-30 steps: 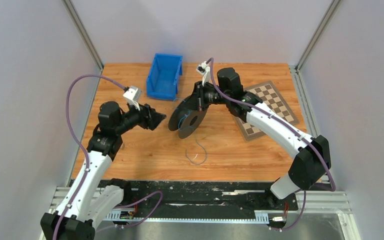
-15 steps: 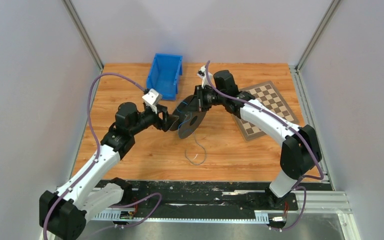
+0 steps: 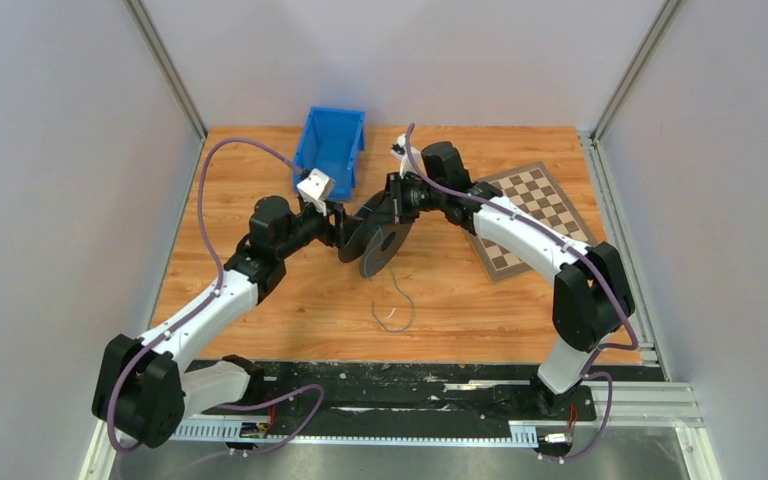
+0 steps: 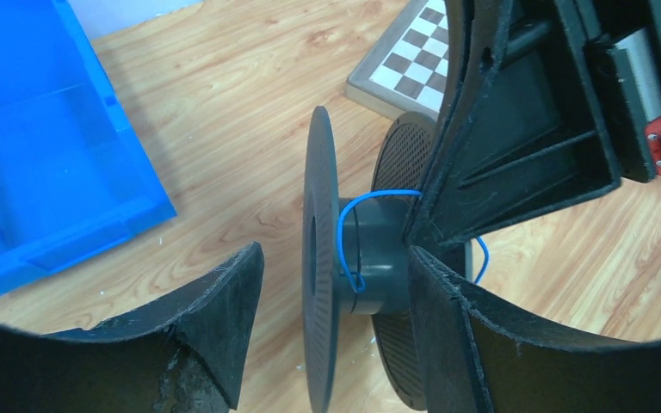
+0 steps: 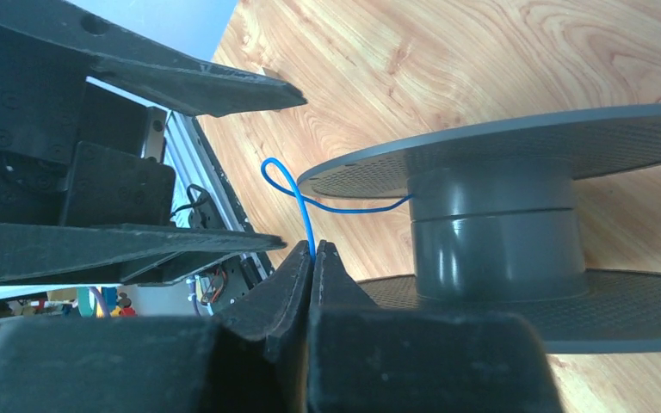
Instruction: Wrap the cables
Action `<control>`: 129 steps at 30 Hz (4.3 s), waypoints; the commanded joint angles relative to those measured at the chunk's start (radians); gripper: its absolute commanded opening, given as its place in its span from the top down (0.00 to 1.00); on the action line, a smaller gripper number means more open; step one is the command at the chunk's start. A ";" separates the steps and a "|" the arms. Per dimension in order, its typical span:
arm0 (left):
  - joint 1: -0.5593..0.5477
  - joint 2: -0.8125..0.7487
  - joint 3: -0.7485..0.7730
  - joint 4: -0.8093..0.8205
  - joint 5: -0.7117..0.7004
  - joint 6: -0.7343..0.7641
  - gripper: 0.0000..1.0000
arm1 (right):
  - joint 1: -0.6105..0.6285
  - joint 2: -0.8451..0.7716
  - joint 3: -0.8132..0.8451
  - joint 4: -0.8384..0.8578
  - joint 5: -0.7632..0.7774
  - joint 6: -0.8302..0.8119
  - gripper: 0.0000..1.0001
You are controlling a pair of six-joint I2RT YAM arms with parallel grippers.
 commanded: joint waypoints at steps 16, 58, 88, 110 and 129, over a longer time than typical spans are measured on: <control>-0.006 0.075 -0.054 0.173 -0.020 -0.007 0.36 | -0.025 0.016 0.029 0.017 0.013 0.023 1.00; -0.055 0.252 0.008 0.272 -0.159 -0.058 0.88 | -0.024 -0.019 -0.041 0.048 0.060 0.045 1.00; -0.056 0.243 0.197 -0.314 -0.093 0.124 0.98 | -0.138 -0.083 -0.075 0.001 0.072 -0.324 1.00; -0.055 0.354 0.277 -0.314 -0.092 0.114 0.79 | -0.139 -0.097 -0.105 0.001 0.054 -0.356 1.00; -0.057 0.378 0.301 -0.317 -0.076 0.085 0.67 | -0.139 -0.099 -0.130 0.002 0.033 -0.420 1.00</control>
